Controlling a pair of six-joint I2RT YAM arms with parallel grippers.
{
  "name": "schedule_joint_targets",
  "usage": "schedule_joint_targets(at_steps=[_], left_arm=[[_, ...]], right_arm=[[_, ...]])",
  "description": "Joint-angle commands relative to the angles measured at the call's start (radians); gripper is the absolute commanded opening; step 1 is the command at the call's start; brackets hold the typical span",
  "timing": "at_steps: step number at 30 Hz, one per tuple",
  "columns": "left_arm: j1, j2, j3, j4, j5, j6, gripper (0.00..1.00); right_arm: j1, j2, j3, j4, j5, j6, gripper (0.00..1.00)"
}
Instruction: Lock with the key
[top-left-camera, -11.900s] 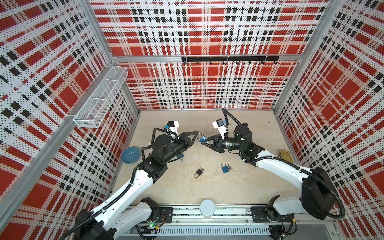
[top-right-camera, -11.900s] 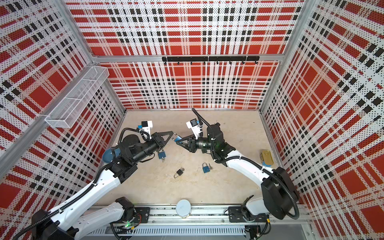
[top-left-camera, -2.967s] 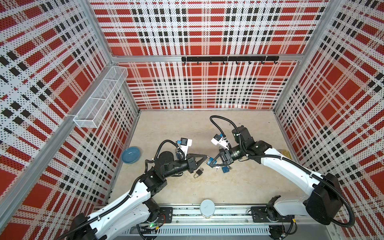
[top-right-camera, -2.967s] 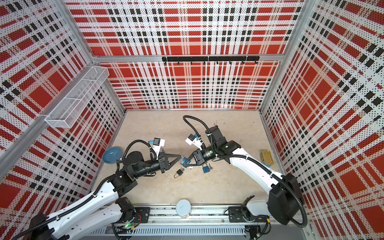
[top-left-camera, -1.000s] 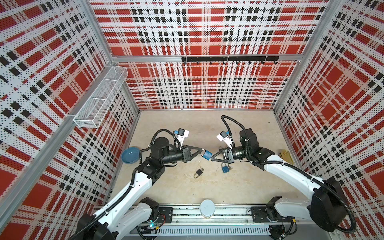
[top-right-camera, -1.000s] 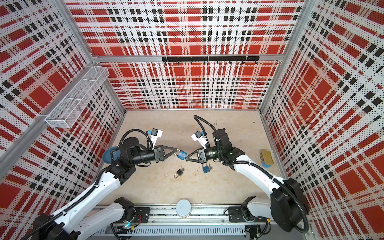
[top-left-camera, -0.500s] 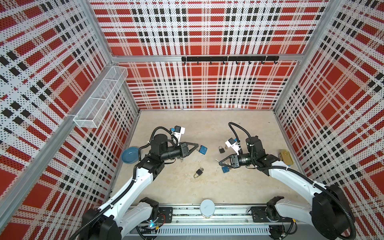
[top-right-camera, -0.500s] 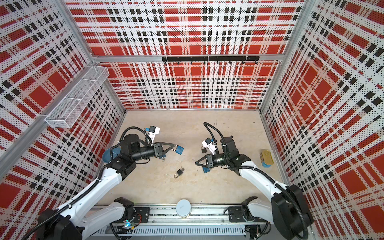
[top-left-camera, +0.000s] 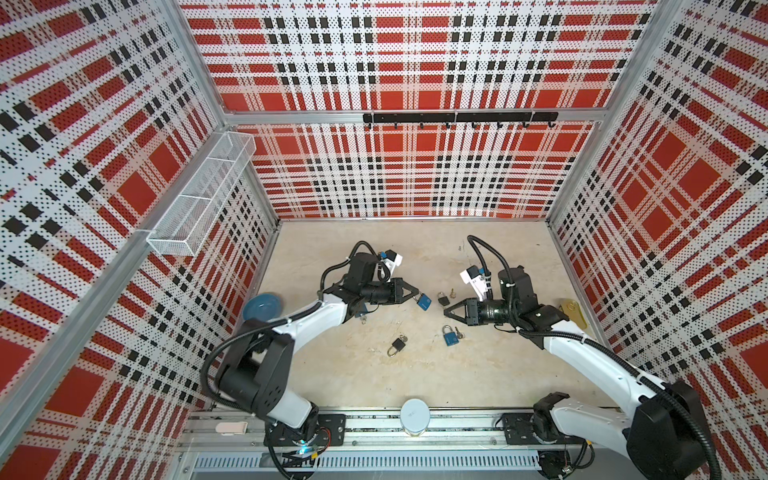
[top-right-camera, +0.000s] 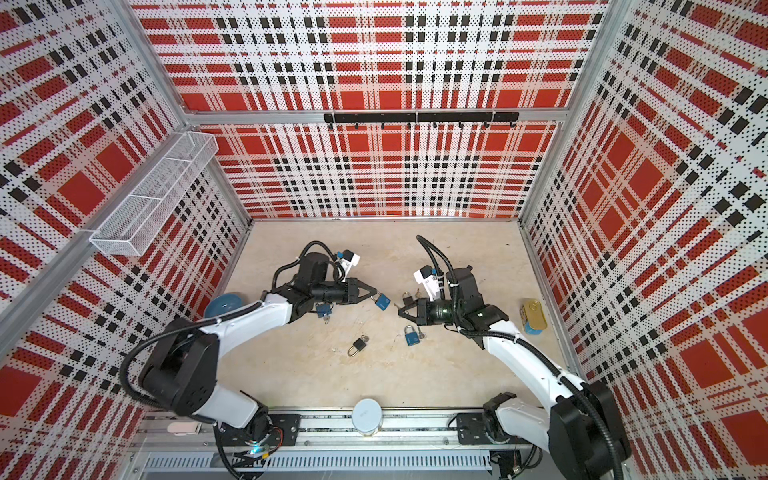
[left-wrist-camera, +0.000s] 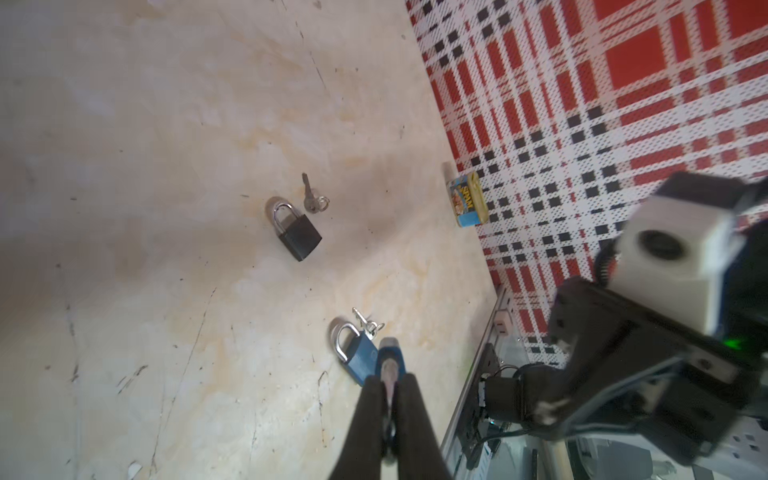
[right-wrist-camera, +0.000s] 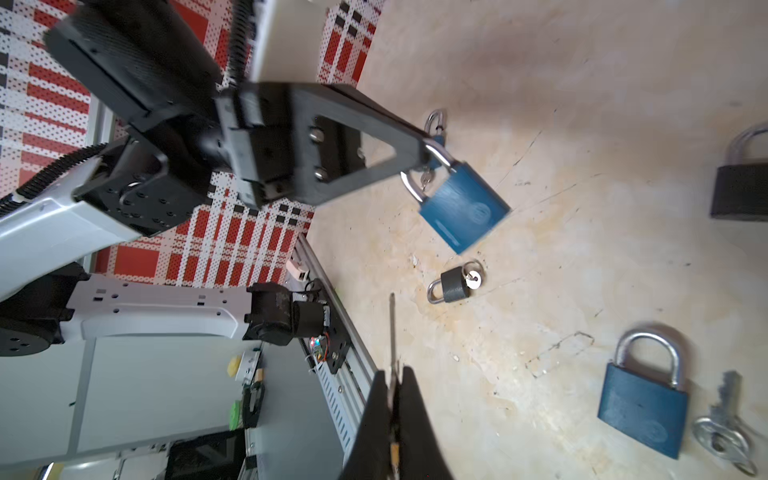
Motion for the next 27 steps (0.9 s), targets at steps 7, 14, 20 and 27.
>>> schedule_joint_targets(at_steps=[7,14,20,27], left_arm=[[0.02,0.264,0.173,-0.105,0.053,0.159,0.0],[0.033,0.39,0.318,-0.305,0.046,0.293,0.0],[0.074,0.444,0.368,-0.408,0.062,0.376,0.0],[0.084,0.488,0.411,-0.503,0.05,0.455,0.0]], right_arm=[[-0.031,0.003,0.062,-0.123,0.127,-0.066,0.0],[-0.036,0.074,0.075,-0.099,0.109,-0.063,0.0],[-0.034,0.141,0.075,-0.082,0.135,-0.057,0.0],[-0.022,0.235,0.063,-0.016,0.239,-0.024,0.0]])
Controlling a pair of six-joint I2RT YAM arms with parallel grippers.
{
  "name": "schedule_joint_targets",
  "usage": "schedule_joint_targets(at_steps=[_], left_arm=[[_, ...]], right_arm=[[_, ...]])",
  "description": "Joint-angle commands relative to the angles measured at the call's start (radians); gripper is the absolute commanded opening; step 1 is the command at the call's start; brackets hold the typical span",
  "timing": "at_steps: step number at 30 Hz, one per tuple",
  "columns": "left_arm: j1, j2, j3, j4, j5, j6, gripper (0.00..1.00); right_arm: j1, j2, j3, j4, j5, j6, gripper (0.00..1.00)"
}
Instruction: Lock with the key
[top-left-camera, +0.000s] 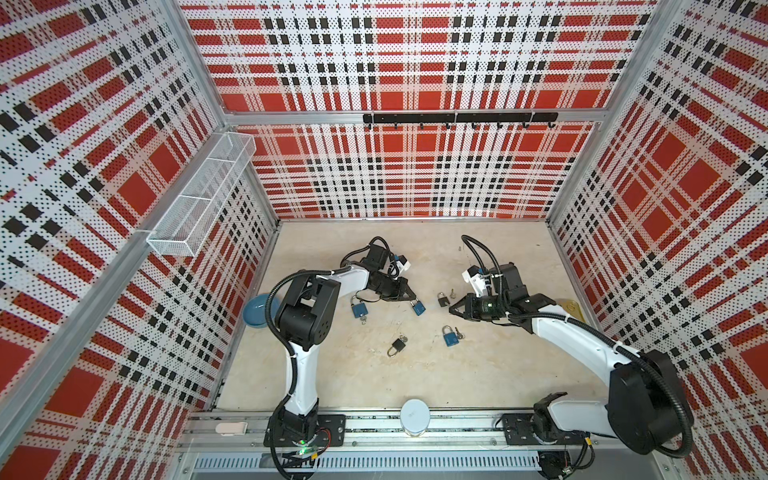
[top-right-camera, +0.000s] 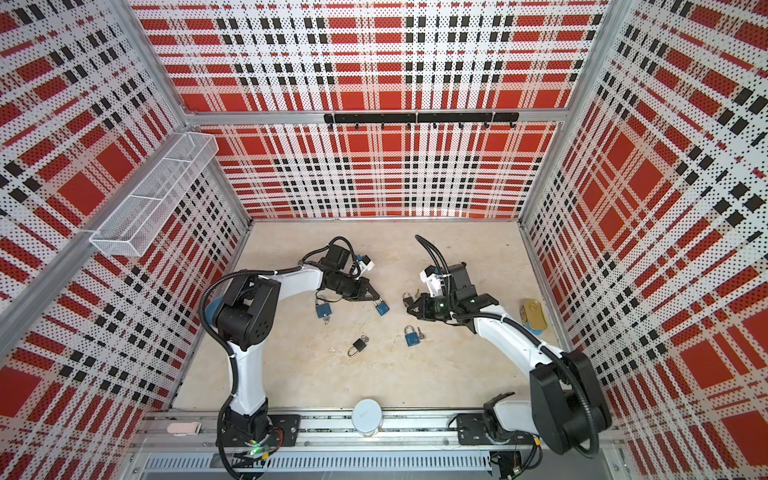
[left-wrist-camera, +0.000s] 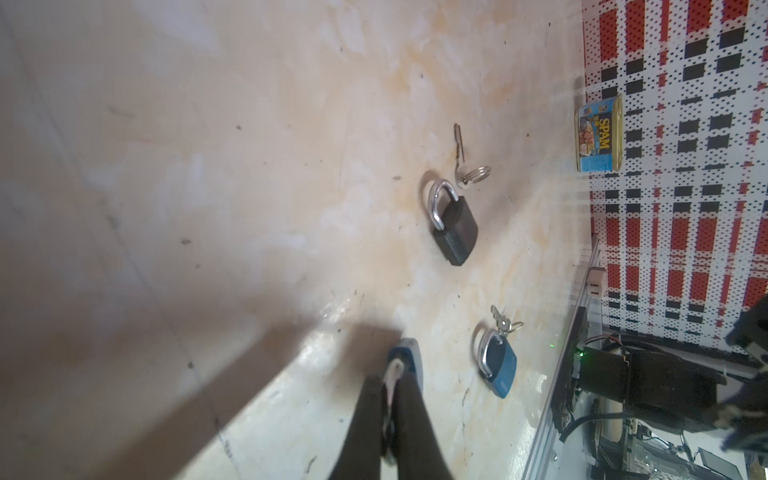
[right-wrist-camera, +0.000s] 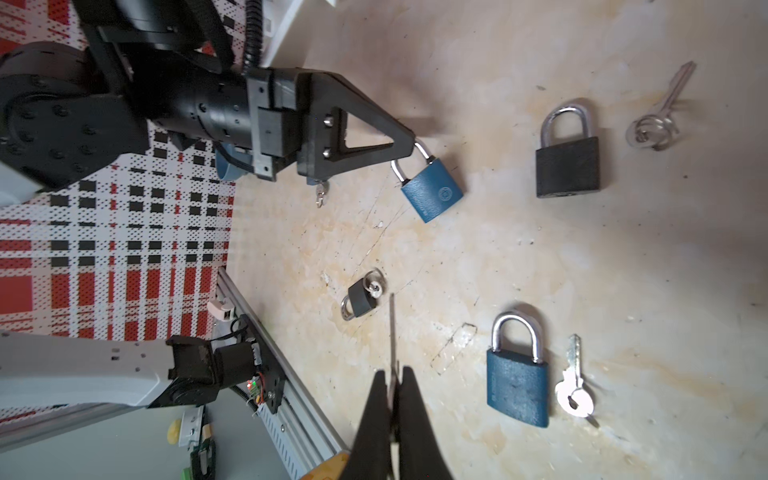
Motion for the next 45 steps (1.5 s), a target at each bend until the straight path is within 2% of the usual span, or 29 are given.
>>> schedule_joint_targets(at_steps=[1,3,9,12,19,28,35,41,45], left_arm=[[0.002,0.033,0.024,-0.082,-0.024,0.077,0.0],[0.004,0.039,0.026,-0.081,-0.036,0.078,0.0],[0.012,0.041,0.032,-0.057,-0.061,0.069,0.27],[0.021,0.037,0.031,-0.038,-0.077,0.052,0.32],[0.043,-0.015,0.013,0.068,-0.083,-0.039,0.35],[0.053,-0.129,-0.007,0.122,-0.122,-0.093,0.36],[0.067,-0.218,-0.068,0.194,-0.114,-0.164,0.36],[0.07,-0.273,-0.104,0.21,-0.113,-0.176,0.37],[0.075,-0.297,-0.127,0.216,-0.113,-0.18,0.37]], right_arm=[[0.017,0.052,0.018,0.081,0.081,0.012,0.0],[0.041,0.087,0.035,0.095,0.124,0.008,0.0],[0.097,0.219,0.093,0.163,0.195,0.013,0.0],[0.118,0.281,0.115,0.2,0.236,0.018,0.0],[0.156,0.412,0.178,0.29,0.286,0.047,0.0],[0.167,0.544,0.273,0.285,0.29,0.034,0.0],[0.173,0.59,0.298,0.267,0.281,0.019,0.01],[0.181,0.611,0.323,0.245,0.289,0.007,0.1],[0.183,0.611,0.325,0.228,0.3,0.001,0.23]])
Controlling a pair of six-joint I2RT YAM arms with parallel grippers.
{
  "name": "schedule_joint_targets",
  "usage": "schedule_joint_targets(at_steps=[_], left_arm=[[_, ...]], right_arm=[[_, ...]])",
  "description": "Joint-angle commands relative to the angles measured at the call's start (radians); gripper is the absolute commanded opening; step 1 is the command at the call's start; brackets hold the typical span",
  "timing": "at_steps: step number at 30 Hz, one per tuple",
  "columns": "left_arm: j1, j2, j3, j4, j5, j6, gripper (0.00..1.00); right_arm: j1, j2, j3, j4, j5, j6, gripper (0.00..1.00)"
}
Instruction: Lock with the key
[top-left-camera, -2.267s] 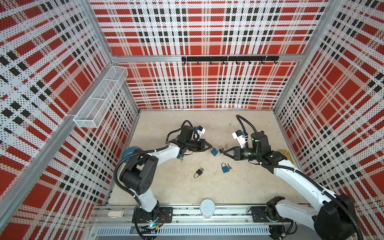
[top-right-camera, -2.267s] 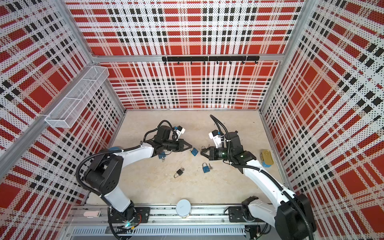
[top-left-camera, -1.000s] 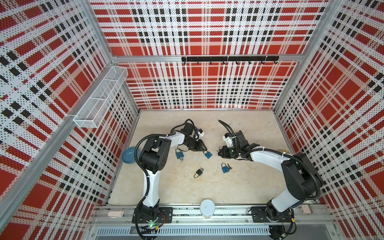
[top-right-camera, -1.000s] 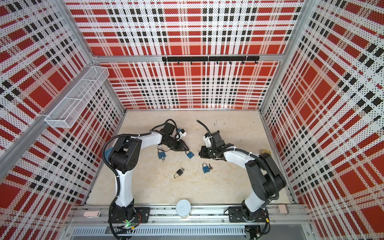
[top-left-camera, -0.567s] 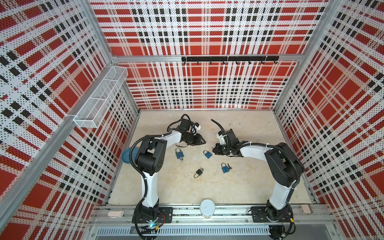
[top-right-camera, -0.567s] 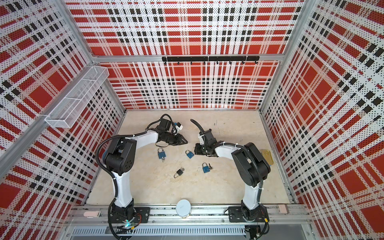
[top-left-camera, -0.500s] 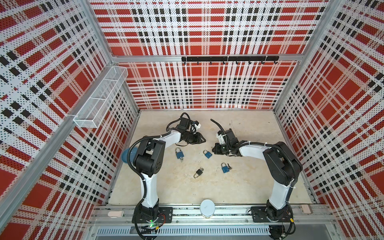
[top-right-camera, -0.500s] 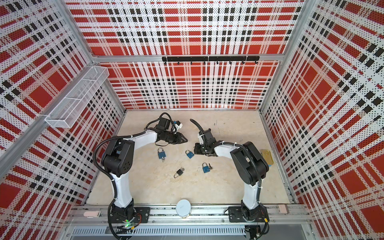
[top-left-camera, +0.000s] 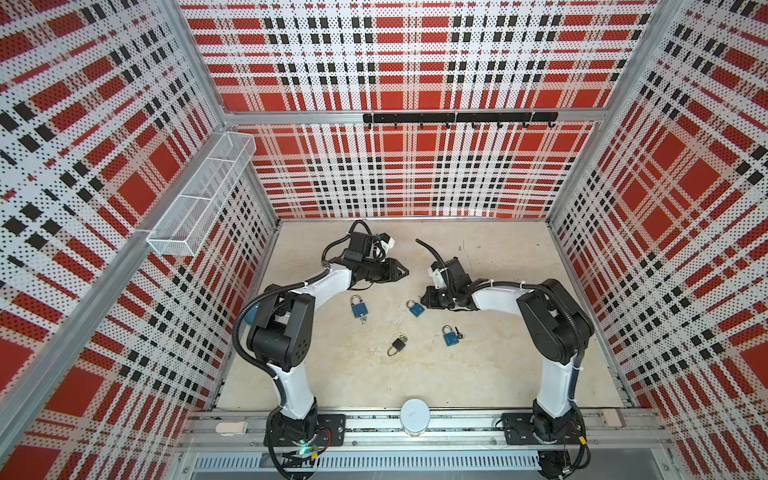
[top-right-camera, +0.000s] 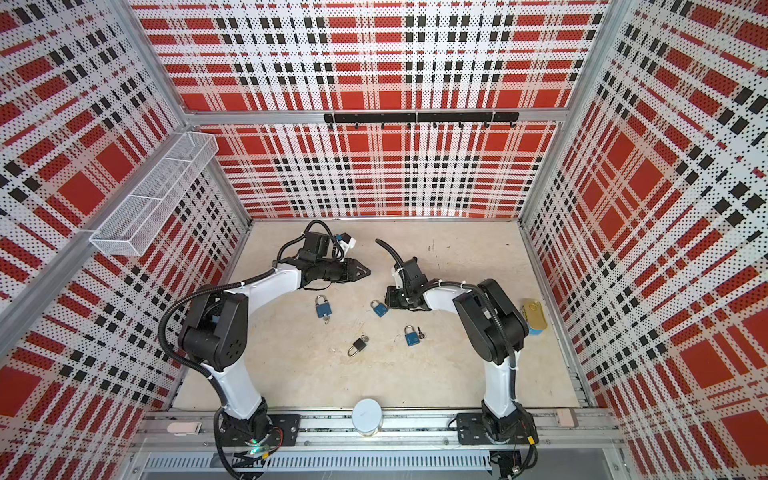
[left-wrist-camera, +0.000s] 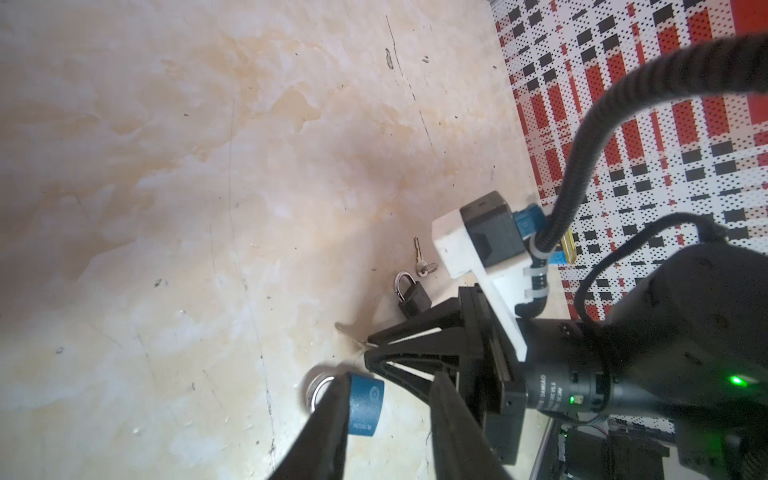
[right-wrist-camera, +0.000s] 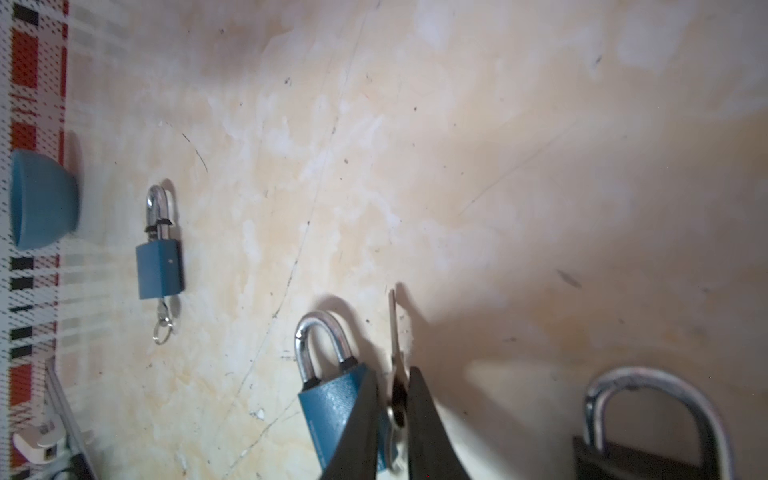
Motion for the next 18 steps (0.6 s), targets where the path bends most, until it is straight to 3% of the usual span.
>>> schedule_joint_targets(at_steps=[1,10,18], left_arm=[[0.01,-0.05,-0.023,0.032,-0.002,-0.013,0.37],[0.019,-0.096,-0.057,0.037,-0.021,-0.022,0.36],[0.079,-0.286,-0.208,0.018,-0.19,-0.102,0.36]], right_arm=[[0.009,0.016,0.02,-0.009,0.025,-0.018,0.26],[0.014,-0.059,0.007,-0.077,0.071,-0.039,0.29],[0.08,-0.19,0.026,-0.206,0.15,-0.114,0.3]])
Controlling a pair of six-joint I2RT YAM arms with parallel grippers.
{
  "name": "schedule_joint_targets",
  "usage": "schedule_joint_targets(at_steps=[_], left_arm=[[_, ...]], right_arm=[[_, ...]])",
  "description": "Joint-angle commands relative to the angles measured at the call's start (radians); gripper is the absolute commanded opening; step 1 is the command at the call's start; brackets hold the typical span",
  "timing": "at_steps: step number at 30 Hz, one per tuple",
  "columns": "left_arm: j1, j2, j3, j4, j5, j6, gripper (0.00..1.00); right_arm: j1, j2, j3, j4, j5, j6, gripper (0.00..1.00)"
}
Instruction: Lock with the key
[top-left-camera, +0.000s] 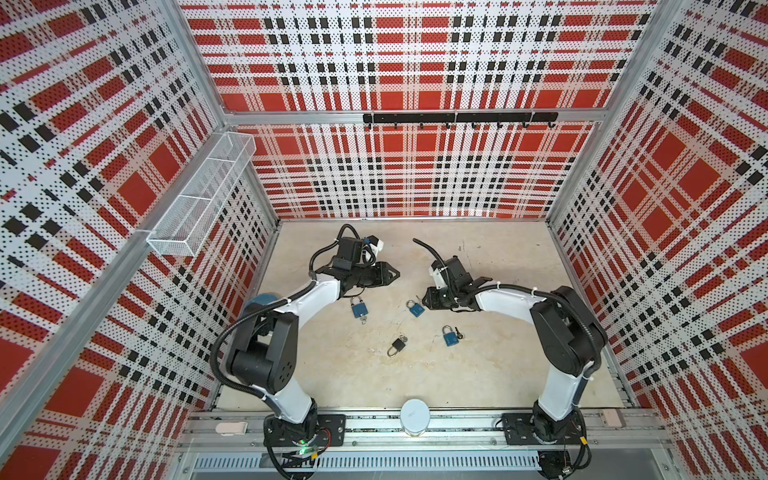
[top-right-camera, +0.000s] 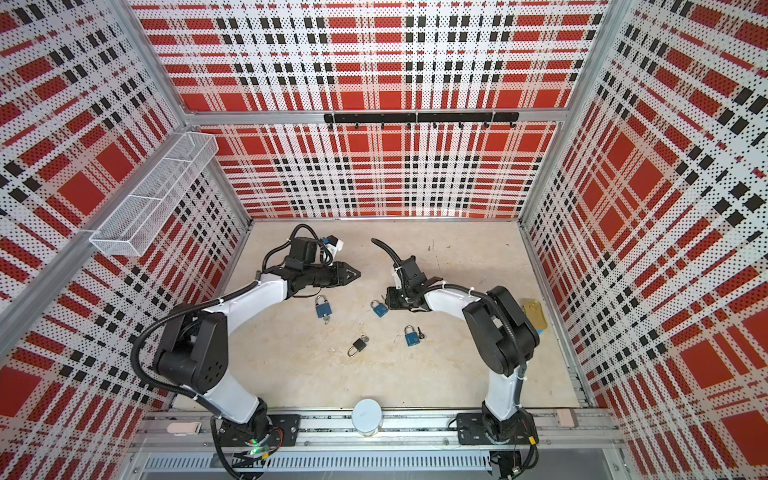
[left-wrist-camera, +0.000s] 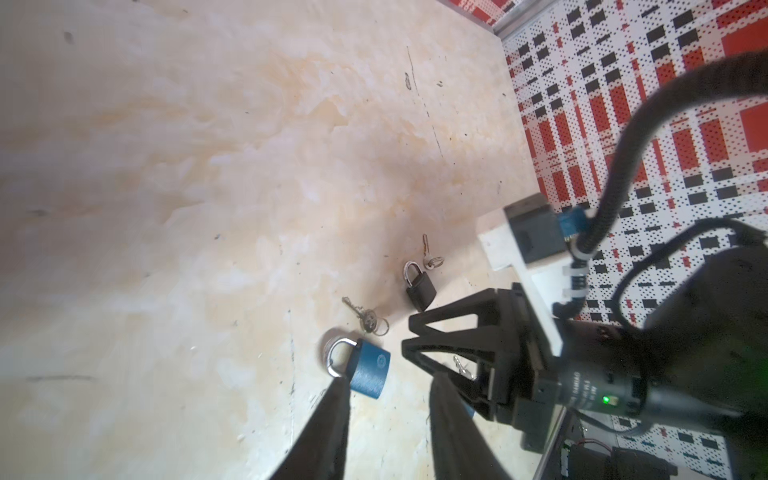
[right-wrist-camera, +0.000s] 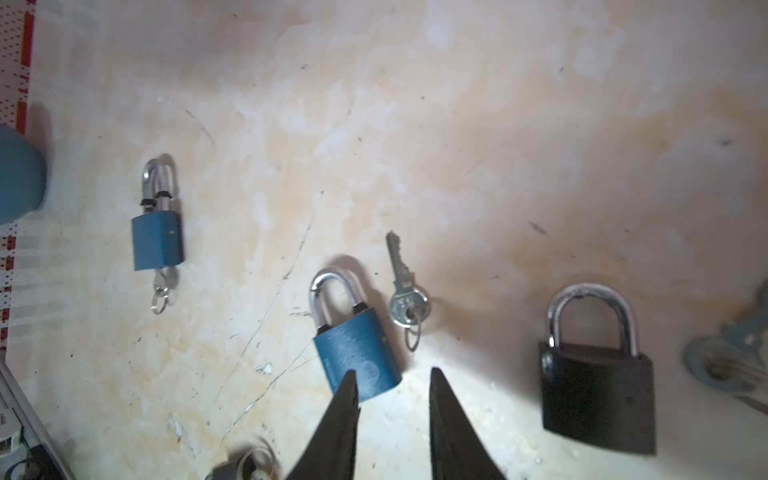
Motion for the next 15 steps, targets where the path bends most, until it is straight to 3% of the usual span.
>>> schedule_joint_targets(at_steps=[1,9,15], left_arm=[[0.045,-0.103,-0.061,-0.01,-0.095,-0.045,0.36],[0.084,-0.333,-0.203,-0.198,-0.21,-0.054,0.36],[0.101,-0.522,-0.317,-0.236,-0.243,-0.075,0.38]], right_arm=[[0.041,-0.071,0.027,-0.06,0.054,-0.06,0.31],[0.157,-0.121,0.016,-0.163,0.057,-0.206,0.32],[0.229,-0.039,0.07,-0.203,-0.048,-0.332,0.34]])
